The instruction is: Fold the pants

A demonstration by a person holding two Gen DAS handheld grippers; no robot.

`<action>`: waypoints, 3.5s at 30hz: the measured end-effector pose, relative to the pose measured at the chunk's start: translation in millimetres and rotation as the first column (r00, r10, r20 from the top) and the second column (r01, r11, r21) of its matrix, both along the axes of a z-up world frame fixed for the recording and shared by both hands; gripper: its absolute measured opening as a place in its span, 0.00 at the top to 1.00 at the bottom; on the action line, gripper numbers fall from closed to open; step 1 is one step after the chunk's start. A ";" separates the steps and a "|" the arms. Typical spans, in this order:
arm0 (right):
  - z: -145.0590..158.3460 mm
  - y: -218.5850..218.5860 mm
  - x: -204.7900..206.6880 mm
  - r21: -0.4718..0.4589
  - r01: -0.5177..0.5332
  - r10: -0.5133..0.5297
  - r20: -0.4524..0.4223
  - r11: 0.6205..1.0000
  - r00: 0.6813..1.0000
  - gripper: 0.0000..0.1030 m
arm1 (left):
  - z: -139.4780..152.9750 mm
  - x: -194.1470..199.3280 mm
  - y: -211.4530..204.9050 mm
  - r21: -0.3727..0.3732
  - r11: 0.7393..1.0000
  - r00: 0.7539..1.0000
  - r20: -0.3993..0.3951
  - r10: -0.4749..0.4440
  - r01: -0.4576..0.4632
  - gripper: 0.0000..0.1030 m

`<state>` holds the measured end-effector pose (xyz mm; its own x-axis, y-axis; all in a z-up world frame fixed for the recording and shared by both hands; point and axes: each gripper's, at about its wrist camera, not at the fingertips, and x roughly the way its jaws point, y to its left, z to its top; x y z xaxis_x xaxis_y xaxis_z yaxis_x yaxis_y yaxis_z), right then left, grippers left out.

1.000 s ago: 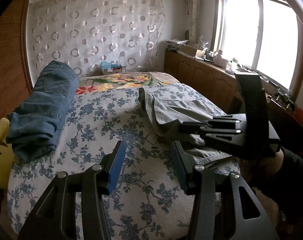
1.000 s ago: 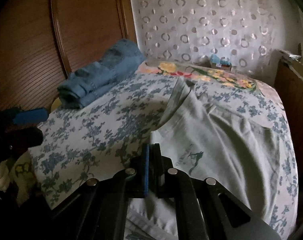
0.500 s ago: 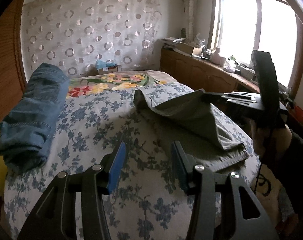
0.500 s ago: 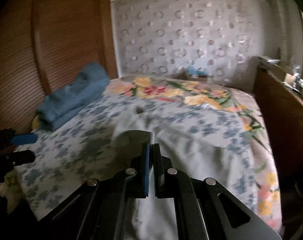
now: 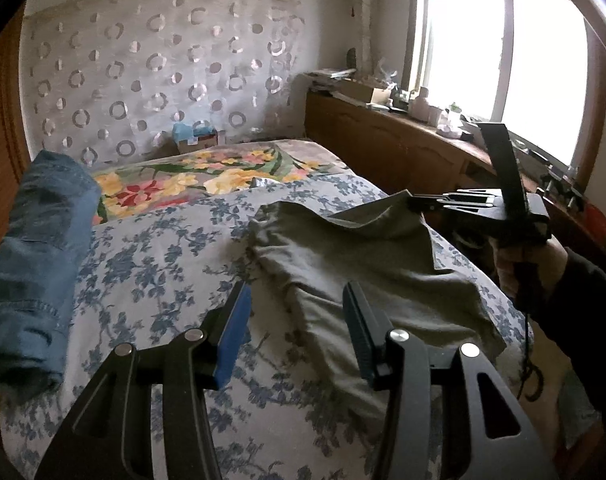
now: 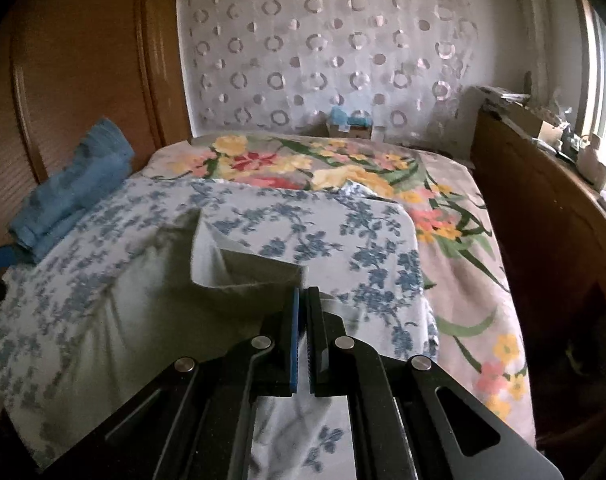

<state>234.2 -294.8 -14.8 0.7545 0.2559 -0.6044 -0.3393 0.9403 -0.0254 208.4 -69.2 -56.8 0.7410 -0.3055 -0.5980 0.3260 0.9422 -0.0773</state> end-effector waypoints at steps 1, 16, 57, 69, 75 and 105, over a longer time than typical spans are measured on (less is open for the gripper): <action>-1.3 0.5 3.2 0.000 0.000 0.000 -0.005 1.000 1.000 0.97 | -2.1 2.7 -2.4 0.001 1.000 1.000 -0.007 -0.004 0.004 0.53; -5.0 -4.9 25.9 -0.033 0.047 -0.048 -0.029 0.998 0.998 0.97 | -17.2 25.0 -18.9 0.014 1.000 0.998 -0.055 -0.020 0.021 0.53; -17.1 -14.8 46.5 -0.034 -0.042 0.036 -0.148 0.999 0.988 0.64 | -33.7 127.0 -36.7 0.101 0.995 0.992 -0.130 -0.004 0.017 0.53; -16.1 -27.2 61.1 -0.040 0.034 -0.038 -0.089 0.999 0.995 0.96 | -59.7 155.9 -36.7 0.183 0.983 0.980 -0.193 0.055 -0.019 0.53; -22.3 -21.1 62.5 -0.077 0.062 -0.068 -0.087 0.995 0.994 0.85 | -61.1 153.4 -34.0 0.153 0.988 0.980 -0.193 0.047 -0.017 0.53; -13.5 -35.9 10.7 0.006 0.056 -0.055 -0.099 0.998 0.994 0.68 | -59.6 184.7 -43.4 0.098 0.994 0.977 -0.212 -0.036 0.058 0.95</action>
